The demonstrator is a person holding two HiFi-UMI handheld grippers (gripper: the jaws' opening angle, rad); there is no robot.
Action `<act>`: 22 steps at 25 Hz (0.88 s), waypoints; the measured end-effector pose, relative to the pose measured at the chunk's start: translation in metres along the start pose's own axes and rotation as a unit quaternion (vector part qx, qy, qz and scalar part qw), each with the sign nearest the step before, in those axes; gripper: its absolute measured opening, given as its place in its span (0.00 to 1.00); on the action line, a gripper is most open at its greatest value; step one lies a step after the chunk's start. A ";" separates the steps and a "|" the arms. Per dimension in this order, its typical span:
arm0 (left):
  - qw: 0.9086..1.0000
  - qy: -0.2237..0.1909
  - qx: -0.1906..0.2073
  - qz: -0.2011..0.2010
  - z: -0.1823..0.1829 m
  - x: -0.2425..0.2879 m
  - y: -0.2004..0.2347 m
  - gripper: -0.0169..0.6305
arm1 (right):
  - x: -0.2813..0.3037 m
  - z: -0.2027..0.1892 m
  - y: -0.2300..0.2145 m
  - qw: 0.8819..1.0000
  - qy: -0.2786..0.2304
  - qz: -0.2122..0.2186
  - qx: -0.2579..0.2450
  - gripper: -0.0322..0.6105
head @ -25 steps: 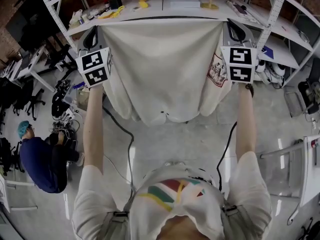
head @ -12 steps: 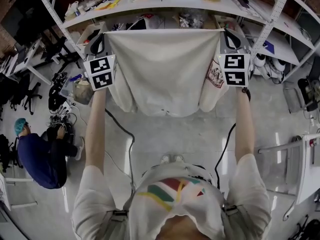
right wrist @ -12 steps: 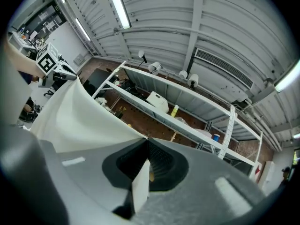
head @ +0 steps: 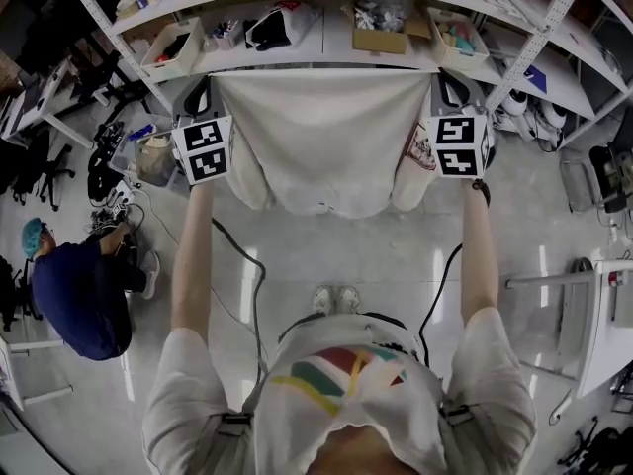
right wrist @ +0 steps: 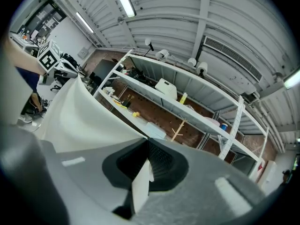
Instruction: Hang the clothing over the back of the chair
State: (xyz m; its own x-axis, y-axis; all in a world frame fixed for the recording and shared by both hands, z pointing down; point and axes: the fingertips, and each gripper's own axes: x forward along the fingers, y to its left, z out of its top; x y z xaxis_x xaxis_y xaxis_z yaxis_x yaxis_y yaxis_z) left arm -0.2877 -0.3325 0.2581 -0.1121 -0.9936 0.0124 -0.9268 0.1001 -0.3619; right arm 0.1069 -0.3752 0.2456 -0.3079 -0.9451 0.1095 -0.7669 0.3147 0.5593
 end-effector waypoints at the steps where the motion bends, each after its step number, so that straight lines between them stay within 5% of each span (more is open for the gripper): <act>1: 1.000 0.005 -0.002 -0.001 -0.006 0.000 -0.002 0.05 | 0.001 -0.005 0.003 1.000 0.004 0.002 0.001 0.06; 22: 0.997 0.064 0.010 -0.038 -0.086 0.002 -0.045 0.05 | 0.007 -0.077 0.036 0.997 0.078 0.020 0.005 0.06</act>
State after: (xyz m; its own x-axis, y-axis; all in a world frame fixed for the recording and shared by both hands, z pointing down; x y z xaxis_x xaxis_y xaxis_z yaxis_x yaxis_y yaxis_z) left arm -0.2768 -0.3347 0.3545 -0.0876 -0.9835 0.1582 -0.9269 0.0222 -0.3748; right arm 0.1208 -0.3771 0.3294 -0.2482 -0.9336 0.2585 -0.7618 0.3530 0.5432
